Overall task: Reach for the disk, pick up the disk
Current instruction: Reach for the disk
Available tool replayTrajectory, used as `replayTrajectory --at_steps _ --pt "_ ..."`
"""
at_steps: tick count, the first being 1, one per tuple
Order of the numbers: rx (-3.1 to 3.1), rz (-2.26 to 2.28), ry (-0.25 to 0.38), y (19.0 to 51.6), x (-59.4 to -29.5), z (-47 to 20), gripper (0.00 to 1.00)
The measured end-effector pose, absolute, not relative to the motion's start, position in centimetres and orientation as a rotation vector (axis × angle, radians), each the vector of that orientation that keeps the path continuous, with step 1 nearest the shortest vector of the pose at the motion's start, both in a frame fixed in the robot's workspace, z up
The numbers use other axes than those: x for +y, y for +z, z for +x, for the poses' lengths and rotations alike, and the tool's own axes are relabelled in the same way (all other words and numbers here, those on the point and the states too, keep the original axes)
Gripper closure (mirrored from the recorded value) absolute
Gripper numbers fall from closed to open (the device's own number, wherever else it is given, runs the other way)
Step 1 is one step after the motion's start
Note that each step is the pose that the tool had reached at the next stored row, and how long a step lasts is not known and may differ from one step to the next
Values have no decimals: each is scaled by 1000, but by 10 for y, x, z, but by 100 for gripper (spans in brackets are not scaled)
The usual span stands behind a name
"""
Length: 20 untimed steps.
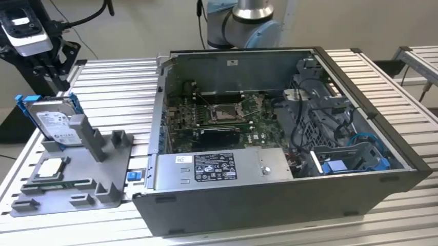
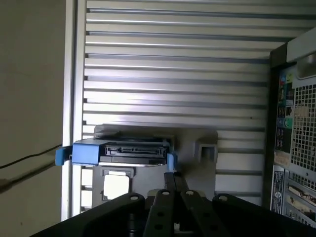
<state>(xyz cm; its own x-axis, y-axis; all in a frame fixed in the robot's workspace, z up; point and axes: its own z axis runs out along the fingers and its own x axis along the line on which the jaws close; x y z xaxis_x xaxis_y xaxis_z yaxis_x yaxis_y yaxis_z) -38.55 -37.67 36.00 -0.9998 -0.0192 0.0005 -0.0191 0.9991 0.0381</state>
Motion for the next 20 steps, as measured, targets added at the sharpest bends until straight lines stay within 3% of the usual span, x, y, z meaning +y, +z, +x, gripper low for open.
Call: replayTrajectory --at_steps 20 --pt "-3140 31 -60 359 -371 -449 100"
